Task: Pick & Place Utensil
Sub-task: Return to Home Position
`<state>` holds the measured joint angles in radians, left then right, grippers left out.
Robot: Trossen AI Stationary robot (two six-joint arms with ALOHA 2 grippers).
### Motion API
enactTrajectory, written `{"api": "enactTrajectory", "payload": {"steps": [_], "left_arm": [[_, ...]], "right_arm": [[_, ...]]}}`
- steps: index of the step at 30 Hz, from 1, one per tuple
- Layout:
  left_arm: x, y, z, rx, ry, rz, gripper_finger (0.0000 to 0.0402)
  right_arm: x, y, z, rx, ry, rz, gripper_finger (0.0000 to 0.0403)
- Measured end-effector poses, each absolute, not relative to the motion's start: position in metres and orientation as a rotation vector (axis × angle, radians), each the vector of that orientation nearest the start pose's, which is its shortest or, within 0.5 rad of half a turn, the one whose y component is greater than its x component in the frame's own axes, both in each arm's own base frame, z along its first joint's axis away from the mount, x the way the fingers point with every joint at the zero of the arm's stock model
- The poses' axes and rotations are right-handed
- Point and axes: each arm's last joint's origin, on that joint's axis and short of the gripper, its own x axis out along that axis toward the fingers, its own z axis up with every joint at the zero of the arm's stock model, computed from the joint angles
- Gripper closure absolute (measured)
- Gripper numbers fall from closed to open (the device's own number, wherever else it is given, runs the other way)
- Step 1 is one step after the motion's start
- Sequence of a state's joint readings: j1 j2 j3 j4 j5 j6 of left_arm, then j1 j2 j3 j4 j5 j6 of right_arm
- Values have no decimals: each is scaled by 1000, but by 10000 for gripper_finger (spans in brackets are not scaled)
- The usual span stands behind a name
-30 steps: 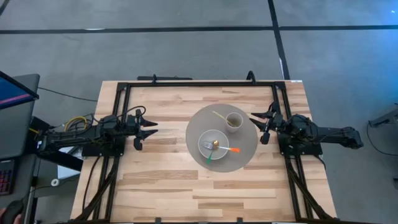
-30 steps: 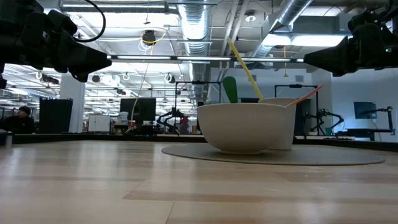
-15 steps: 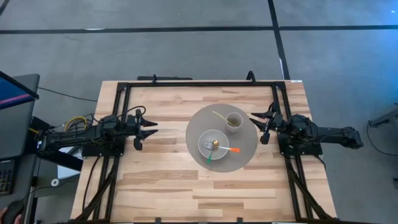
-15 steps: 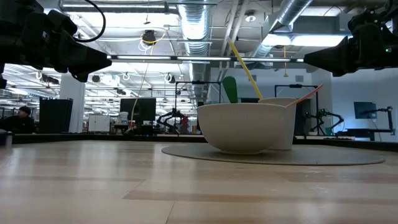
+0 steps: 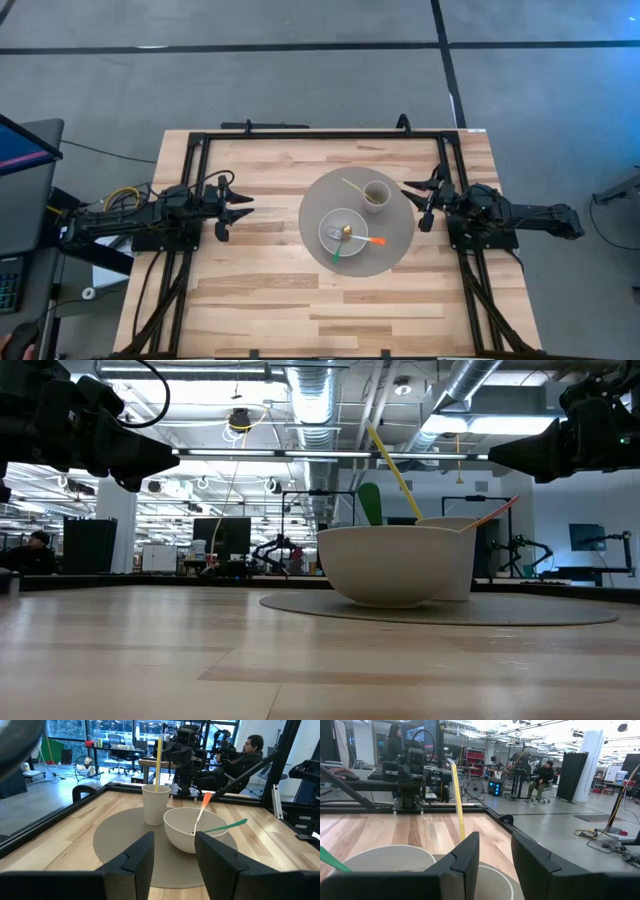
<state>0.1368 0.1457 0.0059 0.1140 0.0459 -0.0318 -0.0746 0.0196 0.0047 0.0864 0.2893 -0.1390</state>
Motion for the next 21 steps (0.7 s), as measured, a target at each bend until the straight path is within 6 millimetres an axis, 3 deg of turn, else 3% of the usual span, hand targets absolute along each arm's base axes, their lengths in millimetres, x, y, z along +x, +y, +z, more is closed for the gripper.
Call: {"api": "enactTrajectory", "payload": {"steps": [21], "left_arm": [[106, 13, 165, -34, 24, 91, 258]], "right_arm": [[96, -15, 172, -129, -46, -368, 295]]}}
